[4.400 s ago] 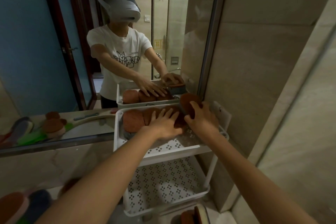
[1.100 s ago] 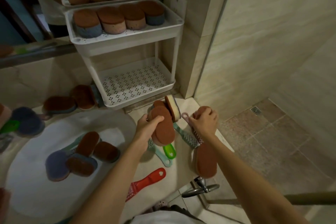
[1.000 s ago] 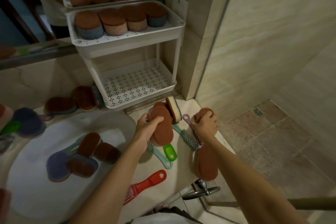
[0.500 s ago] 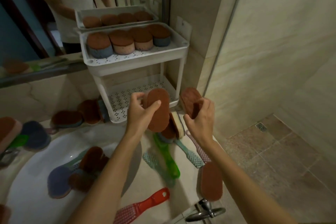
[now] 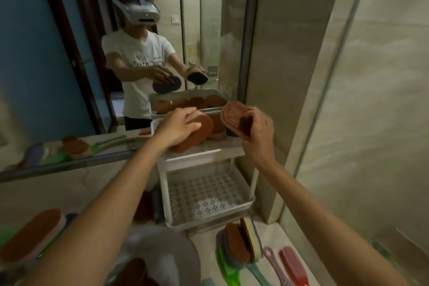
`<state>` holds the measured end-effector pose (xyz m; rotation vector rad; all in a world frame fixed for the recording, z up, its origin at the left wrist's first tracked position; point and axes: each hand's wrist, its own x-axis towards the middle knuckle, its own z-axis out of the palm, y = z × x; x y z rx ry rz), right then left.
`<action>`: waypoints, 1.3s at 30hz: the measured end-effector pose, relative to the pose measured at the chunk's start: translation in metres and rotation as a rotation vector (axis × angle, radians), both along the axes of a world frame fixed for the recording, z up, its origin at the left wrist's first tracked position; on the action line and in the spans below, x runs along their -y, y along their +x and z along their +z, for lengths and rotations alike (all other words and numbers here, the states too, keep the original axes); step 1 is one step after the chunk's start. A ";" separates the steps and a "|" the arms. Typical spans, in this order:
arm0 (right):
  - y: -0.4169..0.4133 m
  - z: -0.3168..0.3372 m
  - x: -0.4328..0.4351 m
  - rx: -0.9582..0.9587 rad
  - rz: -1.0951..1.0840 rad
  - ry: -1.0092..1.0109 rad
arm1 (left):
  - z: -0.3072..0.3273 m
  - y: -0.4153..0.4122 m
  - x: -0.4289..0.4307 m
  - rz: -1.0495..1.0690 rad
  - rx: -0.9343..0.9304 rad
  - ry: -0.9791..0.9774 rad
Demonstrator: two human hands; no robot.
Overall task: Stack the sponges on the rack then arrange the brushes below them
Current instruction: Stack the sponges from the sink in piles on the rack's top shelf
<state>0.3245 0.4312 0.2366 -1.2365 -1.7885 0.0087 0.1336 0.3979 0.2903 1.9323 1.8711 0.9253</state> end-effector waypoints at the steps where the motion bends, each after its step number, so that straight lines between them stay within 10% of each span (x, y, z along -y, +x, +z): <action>1: -0.002 0.002 -0.006 0.044 0.019 -0.017 | -0.001 -0.004 -0.008 -0.034 -0.034 -0.073; 17: -0.011 0.000 -0.028 0.304 0.154 -0.377 | -0.027 -0.011 -0.032 -0.105 -0.233 -0.140; 39: -0.012 -0.011 -0.019 0.168 0.210 -0.420 | -0.044 0.009 -0.023 -0.012 -0.455 -0.116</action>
